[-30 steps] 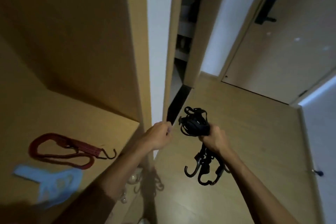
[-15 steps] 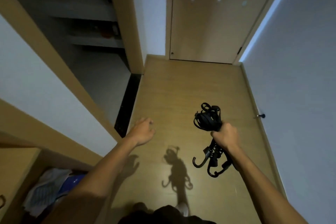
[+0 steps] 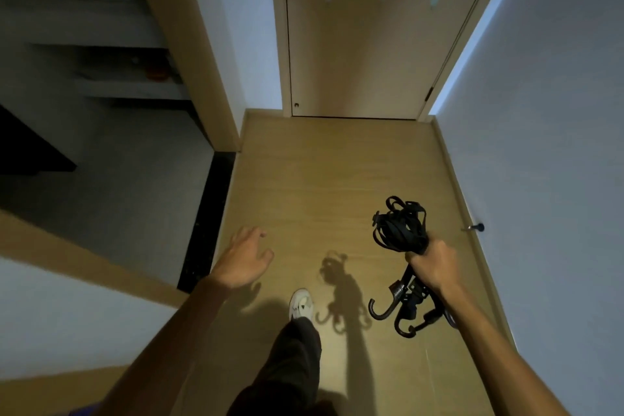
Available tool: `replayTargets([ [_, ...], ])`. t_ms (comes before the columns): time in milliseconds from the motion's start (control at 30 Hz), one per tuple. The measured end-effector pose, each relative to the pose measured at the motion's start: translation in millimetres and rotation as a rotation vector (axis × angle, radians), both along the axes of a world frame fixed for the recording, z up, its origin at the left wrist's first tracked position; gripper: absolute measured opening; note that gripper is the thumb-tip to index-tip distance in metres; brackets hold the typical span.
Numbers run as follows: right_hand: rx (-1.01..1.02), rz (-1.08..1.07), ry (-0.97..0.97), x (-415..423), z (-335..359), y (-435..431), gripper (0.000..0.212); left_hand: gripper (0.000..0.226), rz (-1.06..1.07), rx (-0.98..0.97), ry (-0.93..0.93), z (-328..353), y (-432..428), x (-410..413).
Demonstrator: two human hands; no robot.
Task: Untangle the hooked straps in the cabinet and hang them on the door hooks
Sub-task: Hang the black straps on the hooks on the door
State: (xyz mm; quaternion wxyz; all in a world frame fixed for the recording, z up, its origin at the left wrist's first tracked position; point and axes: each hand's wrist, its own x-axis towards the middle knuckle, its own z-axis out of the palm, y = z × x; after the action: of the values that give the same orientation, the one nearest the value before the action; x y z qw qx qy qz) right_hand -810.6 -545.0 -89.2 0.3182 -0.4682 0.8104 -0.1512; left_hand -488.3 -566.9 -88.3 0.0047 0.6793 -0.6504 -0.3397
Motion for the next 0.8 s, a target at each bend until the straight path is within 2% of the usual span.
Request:
replayTargets([
  [33,-0.004,-0.006,-0.005,-3,0,-16,0.031,0.051,-0.013,0.009,0.007,-1,-19,0],
  [133,0.016,-0.026,-0.012,-12,6,-58,0.037,0.096,-0.022,-0.01,0.015,-10,-79,-1],
  [167,0.022,-0.029,-0.007,-15,8,-70,0.038,0.094,-0.018,0.002,0.0,-12,-99,-2],
  [267,0.026,-0.048,0.029,-26,15,-107,0.034,0.07,-0.058,0.079,-0.027,-13,-157,-6],
  [400,0.043,-0.099,0.056,-42,17,-150,0.029,0.083,-0.172,0.074,-0.021,2,-222,-27],
  [500,0.06,-0.139,0.048,-54,12,-184,0.028,0.048,-0.156,0.086,-0.028,5,-270,-51],
  [533,0.063,-0.146,0.042,-59,10,-196,0.028,0.043,-0.159,0.076,-0.026,2,-286,-58],
  [800,0.078,-0.128,0.022,-112,-19,-326,0.031,0.052,-0.265,0.088,-0.109,-17,-395,-122],
])
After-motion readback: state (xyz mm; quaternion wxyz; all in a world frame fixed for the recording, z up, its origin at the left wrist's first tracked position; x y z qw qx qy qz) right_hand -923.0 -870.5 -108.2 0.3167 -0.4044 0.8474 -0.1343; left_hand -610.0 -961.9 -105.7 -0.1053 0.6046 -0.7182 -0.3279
